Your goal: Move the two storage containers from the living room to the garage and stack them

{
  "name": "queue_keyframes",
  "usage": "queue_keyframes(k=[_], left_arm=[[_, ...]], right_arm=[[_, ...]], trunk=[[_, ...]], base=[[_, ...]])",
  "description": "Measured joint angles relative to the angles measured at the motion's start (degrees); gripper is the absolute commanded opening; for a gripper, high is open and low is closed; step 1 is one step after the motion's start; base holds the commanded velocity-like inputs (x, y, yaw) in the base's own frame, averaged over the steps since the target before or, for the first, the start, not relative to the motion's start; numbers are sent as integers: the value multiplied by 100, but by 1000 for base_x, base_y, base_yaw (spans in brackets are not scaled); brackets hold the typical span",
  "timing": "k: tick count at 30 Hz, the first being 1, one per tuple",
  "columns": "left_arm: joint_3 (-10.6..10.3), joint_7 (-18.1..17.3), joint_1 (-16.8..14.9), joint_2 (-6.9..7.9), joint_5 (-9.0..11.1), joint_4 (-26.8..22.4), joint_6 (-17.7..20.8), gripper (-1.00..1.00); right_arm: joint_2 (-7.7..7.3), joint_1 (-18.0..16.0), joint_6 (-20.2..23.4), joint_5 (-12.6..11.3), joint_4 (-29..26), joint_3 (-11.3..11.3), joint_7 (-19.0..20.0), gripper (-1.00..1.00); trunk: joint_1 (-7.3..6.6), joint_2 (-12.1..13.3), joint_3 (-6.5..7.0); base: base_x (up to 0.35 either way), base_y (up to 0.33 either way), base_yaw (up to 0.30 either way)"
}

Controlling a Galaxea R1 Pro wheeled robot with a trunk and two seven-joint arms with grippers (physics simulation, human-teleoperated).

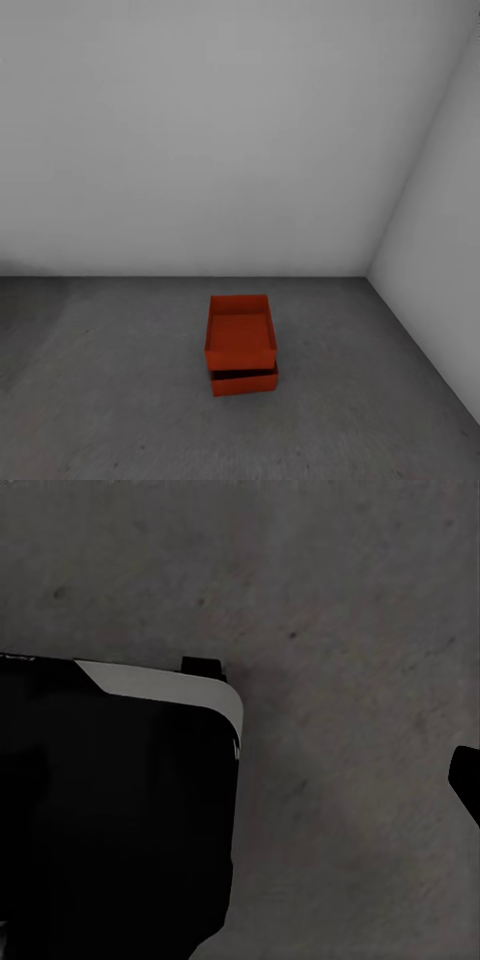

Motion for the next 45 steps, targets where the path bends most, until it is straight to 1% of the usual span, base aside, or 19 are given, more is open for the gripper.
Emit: queue_keyframes(k=[27,45], left_arm=[[2,0,0,1,6,1,0,100],[1,0,1,26,9,1,0,100]], right_arm=[[0,0,5,0,0,0,0,100],[0,0,9,0,0,0,0,100]], trunk=[[0,0,176],[0,1,318]], base=[[0,0,0],[0,0,0]])
